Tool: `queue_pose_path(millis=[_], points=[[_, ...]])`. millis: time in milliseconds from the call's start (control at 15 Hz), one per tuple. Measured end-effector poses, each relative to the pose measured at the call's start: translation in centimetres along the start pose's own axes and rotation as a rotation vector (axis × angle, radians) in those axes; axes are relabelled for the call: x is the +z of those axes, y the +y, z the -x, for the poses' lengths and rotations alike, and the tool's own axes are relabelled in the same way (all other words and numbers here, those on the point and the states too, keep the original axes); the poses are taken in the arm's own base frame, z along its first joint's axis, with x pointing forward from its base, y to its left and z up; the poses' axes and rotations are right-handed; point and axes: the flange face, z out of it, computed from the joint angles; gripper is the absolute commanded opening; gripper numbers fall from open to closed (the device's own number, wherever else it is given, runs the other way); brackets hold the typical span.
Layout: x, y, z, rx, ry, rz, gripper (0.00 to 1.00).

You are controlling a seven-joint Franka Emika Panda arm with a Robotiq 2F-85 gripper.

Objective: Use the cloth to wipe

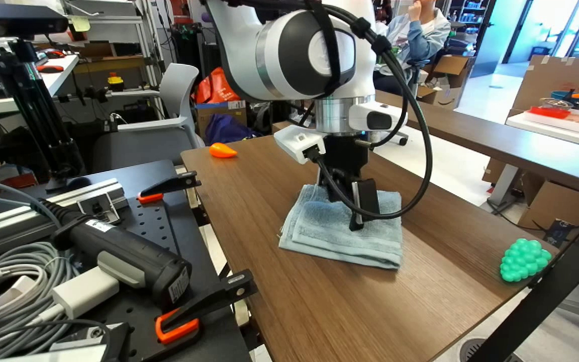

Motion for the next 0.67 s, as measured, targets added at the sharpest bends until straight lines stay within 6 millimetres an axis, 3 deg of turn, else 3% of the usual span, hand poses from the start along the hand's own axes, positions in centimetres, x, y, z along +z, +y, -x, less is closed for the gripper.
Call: queue_pose_path(millis=[467,667], points=[[-0.3,2.3,-7.9,0.26,-0.055,-0.102,1.0],[-0.1,2.2,-10.0,0.304,-0.074,-0.111,1.0]])
